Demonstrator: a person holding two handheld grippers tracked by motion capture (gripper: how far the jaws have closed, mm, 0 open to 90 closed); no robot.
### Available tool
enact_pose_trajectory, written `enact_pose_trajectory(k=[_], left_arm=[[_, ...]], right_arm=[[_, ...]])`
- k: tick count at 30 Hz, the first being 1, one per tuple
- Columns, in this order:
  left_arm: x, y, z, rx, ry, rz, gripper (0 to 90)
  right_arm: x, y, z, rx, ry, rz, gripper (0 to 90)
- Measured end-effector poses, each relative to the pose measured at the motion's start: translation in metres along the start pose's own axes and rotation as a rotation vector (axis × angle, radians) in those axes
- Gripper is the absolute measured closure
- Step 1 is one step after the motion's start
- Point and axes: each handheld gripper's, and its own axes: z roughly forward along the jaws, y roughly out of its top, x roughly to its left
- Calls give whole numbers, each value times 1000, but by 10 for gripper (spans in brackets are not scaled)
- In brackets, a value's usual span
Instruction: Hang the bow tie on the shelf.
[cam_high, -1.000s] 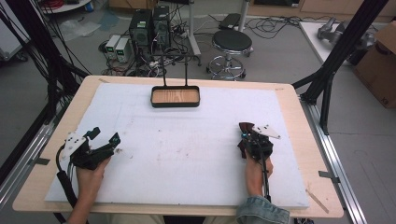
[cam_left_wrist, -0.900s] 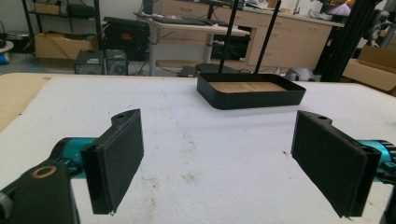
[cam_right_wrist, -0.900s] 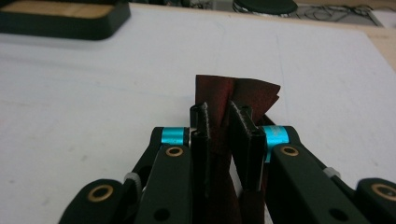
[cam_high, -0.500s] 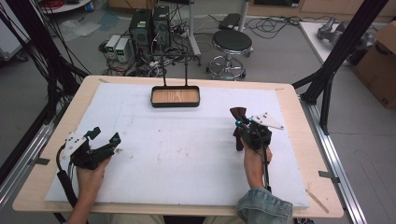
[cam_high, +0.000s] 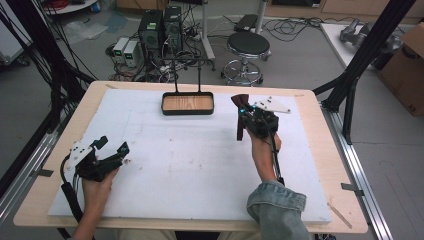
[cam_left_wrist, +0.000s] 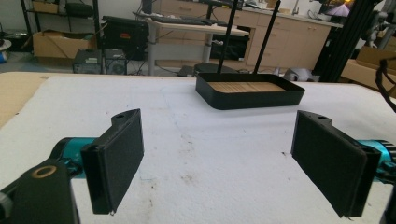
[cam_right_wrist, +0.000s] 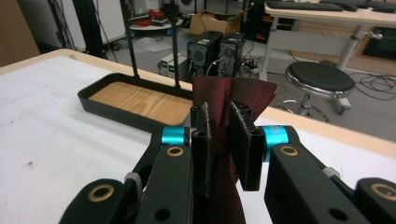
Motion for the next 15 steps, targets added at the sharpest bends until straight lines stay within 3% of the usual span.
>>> enact_pose_trajectory(k=[7,15], left_arm=[[0,0,0,-1,3,-6,174],[1,0,1,-4,3,-12,175]], right_arm=[[10,32,17,-51,55,-50,788],[21,55,39,-77,110,-62,788]])
